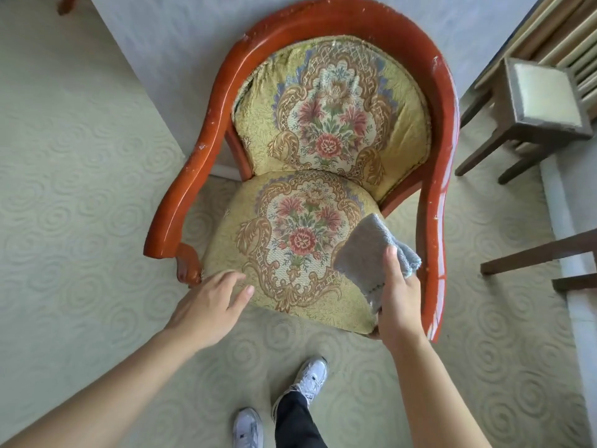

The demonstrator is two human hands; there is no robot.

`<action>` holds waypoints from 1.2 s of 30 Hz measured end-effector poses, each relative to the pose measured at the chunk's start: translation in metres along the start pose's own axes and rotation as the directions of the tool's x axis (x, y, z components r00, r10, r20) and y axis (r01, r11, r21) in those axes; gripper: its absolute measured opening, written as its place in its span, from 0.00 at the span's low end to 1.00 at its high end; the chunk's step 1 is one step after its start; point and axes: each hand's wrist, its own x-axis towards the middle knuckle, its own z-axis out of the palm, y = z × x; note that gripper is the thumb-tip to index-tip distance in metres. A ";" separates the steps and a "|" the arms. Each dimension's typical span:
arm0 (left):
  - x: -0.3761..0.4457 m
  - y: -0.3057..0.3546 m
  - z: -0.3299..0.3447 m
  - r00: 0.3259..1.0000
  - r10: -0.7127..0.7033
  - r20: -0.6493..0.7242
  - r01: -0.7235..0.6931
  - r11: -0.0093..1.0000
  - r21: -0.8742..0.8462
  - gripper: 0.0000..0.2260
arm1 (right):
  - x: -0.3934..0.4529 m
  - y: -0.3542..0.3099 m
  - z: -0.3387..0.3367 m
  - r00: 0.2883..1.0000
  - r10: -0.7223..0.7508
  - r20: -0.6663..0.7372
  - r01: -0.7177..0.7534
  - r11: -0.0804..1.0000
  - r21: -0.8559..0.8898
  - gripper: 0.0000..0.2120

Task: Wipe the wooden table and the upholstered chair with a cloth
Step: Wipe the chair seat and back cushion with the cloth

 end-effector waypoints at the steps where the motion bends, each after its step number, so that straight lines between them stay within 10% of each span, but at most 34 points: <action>1: 0.015 0.000 0.007 1.000 -0.008 0.020 0.008 1.000 0.013 0.37 | 0.016 0.009 0.003 1.000 -0.004 0.004 0.004 1.000 -0.004 0.12; 5: 0.070 0.003 0.040 0.999 0.001 0.039 -0.001 1.000 0.016 0.37 | 0.071 0.048 0.009 0.999 0.002 -0.053 -0.006 0.997 -0.074 0.26; 16: 0.211 -0.047 0.142 0.981 0.184 -0.060 -0.179 0.980 0.088 0.37 | 0.168 0.139 0.037 0.965 -0.151 -0.215 0.135 0.987 -0.084 0.15; 24: 0.283 -0.089 0.162 0.911 0.350 -0.219 -0.301 0.926 0.227 0.40 | 0.229 0.160 0.039 0.757 -0.428 -0.494 0.304 0.899 -0.314 0.10; 29: 0.307 -0.092 0.173 0.841 0.434 -0.324 -0.379 0.899 0.219 0.43 | 0.262 0.188 0.042 0.720 -0.644 -0.259 0.311 0.633 -0.709 0.15; 36: 0.315 -0.098 0.182 0.782 0.478 -0.400 -0.437 0.878 0.195 0.46 | 0.281 0.224 0.081 0.843 -0.538 0.020 0.321 0.472 -0.821 0.21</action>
